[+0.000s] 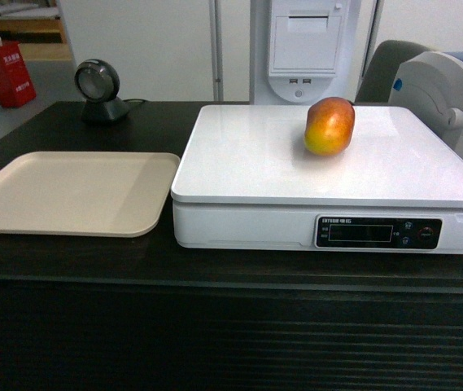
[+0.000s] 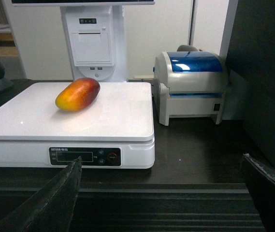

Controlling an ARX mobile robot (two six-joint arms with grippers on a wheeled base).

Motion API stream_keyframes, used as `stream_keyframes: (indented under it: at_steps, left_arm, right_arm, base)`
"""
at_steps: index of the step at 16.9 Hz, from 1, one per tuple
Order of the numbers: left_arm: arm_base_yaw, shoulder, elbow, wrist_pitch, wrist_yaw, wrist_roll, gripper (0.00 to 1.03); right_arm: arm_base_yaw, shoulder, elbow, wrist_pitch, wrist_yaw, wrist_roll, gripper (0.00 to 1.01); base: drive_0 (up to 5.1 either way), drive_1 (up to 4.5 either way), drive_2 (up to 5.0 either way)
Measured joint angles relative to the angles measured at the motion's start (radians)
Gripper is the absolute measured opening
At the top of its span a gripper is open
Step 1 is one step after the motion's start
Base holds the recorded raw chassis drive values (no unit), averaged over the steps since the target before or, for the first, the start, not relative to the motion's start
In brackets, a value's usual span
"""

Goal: Place dark red mango on scale at checkout

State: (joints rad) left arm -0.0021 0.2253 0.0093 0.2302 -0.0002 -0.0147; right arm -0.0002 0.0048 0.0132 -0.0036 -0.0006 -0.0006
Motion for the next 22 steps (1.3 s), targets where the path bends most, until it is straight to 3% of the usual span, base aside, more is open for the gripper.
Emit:
stream_keyframes:
  at_steps: [4, 5, 6, 12, 16, 22]
  left_arm:
    - [0.0, -0.052, 0.0, -0.055, 0.0, 0.0, 0.02]
    - [0.0, -0.08, 0.002, -0.098, 0.0, 0.0, 0.02]
    - [0.0, -0.173, 0.001, -0.233, 0.003, 0.0, 0.02]
    - [0.0, -0.215, 0.001, -0.234, 0.0, 0.0, 0.03]
    - [0.0, -0.215, 0.001, -0.234, 0.0, 0.0, 0.42]
    - [0.0, -0.215, 0.001, -0.234, 0.0, 0.0, 0.91]
  right_arm:
    - [0.0, 0.0, 0.0, 0.0, 0.0, 0.0, 0.98]
    - [0.0, 0.0, 0.0, 0.0, 0.0, 0.0, 0.98]
    - [0.0, 0.0, 0.0, 0.0, 0.0, 0.0, 0.98]
    - [0.0, 0.0, 0.0, 0.0, 0.0, 0.0, 0.98]
    - [0.0, 0.0, 0.0, 0.0, 0.0, 0.0, 0.98]
    - [0.0, 0.0, 0.0, 0.0, 0.0, 0.0, 0.98]
  base:
    - [0.0, 0.0, 0.0]
    - [0.0, 0.0, 0.0]
    - [0.0, 0.0, 0.0]
    - [0.0, 0.0, 0.0]
    - [0.0, 0.0, 0.0]
    - [0.0, 0.0, 0.0]
